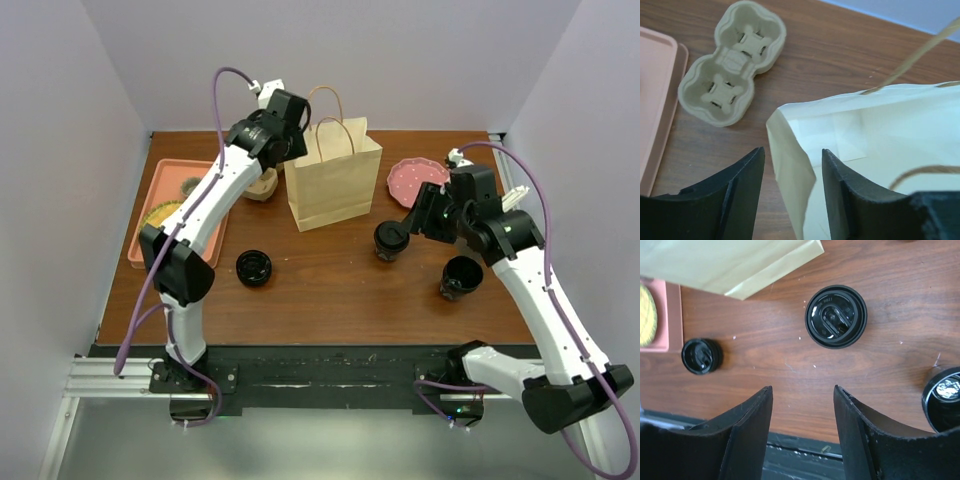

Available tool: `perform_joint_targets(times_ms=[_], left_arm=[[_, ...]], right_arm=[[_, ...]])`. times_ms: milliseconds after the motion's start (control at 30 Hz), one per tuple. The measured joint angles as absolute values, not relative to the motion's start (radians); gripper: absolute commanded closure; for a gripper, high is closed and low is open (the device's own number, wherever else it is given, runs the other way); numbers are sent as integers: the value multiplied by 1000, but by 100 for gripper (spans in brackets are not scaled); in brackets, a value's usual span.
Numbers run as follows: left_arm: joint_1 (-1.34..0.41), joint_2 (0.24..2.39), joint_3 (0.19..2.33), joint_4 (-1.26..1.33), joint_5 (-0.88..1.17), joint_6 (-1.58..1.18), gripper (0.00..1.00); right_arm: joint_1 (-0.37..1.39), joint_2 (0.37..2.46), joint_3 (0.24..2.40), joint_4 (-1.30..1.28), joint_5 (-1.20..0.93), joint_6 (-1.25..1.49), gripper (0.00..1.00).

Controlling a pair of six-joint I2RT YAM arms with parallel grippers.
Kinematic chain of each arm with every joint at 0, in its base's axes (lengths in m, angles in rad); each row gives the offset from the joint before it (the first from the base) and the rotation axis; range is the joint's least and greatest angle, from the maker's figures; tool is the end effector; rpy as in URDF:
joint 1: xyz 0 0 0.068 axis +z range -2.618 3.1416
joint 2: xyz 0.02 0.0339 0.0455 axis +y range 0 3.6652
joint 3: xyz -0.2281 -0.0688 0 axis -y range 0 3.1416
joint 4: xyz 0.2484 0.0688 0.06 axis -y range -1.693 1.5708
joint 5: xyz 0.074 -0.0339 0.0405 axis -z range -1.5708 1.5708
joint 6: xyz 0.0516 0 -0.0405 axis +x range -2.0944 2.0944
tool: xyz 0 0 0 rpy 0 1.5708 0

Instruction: Pack the takeout coffee

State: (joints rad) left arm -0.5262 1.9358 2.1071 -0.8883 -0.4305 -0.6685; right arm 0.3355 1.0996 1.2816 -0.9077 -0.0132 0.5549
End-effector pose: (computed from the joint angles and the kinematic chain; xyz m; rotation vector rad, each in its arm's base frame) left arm 0.3801 -0.1959 0.3486 -0.3755 2.1837 -0.1655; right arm 0.2300 0.0809 0.3374 0.2496 2.3294 0.4676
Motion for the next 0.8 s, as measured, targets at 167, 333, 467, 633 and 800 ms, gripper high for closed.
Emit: perform_joint_targets(times_ms=[167, 333, 467, 633, 800], left_arm=[[-526, 1950, 2106, -912, -477, -651, 80], [-526, 1945, 2105, -913, -439, -615, 100], [-526, 1886, 2049, -919, -359, -589, 100], [-525, 1731, 1929, -957, -259, -555, 100], [-525, 1522, 1738, -918, -136, -485, 100]], right_arm=[[336, 1106, 1321, -946, -19, 498, 44], [336, 1137, 1388, -993, -14, 469, 44], [336, 1197, 1501, -1014, -12, 464, 43], [336, 1246, 1601, -1016, -22, 461, 43], [336, 1267, 1633, -1021, -44, 455, 42]])
